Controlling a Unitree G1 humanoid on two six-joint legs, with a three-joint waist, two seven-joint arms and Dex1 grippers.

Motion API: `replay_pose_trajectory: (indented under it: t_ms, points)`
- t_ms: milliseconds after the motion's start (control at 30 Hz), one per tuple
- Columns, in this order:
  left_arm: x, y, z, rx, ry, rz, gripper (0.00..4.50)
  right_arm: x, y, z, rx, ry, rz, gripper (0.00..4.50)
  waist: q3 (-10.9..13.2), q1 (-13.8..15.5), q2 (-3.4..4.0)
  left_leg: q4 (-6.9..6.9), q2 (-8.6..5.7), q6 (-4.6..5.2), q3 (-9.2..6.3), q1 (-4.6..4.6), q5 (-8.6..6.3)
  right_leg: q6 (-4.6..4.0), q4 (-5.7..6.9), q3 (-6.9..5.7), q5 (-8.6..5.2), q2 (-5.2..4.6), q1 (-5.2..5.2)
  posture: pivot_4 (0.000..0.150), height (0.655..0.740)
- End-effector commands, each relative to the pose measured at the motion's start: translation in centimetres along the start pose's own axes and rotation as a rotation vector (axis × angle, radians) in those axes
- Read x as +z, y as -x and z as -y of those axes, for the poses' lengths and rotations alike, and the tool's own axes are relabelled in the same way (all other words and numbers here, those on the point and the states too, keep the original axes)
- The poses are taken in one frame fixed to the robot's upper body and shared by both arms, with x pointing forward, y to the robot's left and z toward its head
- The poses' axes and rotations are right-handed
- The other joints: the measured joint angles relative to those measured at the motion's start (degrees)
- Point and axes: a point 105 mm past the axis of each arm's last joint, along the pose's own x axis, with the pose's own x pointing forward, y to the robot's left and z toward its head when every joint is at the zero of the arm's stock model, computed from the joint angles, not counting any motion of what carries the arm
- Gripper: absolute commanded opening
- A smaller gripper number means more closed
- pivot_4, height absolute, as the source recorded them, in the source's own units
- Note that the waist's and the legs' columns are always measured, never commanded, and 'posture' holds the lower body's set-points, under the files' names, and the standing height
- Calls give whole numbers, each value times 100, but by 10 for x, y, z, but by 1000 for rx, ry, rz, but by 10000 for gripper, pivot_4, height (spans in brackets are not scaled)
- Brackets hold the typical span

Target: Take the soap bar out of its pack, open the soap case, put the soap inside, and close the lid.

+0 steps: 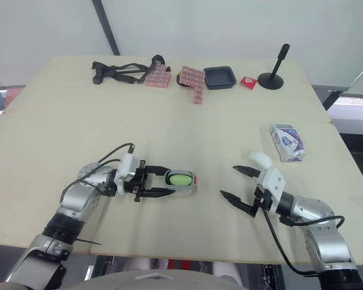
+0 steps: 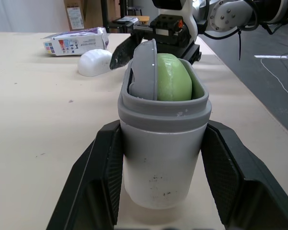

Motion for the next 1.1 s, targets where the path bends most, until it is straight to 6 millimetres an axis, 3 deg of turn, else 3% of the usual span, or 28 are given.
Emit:
replay_pose_trajectory:
  t_ms: [33,300,433,600,1100]
  points:
    - [3,-2,-3,-2,-22,-12,18801,34,7,17,8,29,-4,44671,0,3,0,-1,0,0,0,5,0,0,-4,-1,0,0,8,1500,7400]
    - [5,-1,-5,-11,-23,-15,18801,62,24,58,8,27,-388,44671,3,25,3,-54,-4,-1,0,56,1,1,-55,-2,1,5,63,1500,7400]
    - [4,-2,-4,-13,-16,-16,18801,68,33,81,-100,-24,-617,44671,4,26,5,-65,-1,-1,1,60,1,1,-69,2,1,16,71,1500,7400]
    - [3,-4,-4,-11,-12,-15,18801,72,23,92,-151,-14,-714,44671,4,58,6,-65,3,-2,2,64,1,1,-60,2,1,16,72,1500,7400]
    - [2,-7,-4,8,-14,-11,18801,33,14,91,-101,-76,-879,44671,5,185,7,-65,4,-2,6,63,1,0,-48,6,0,15,71,1500,7400]
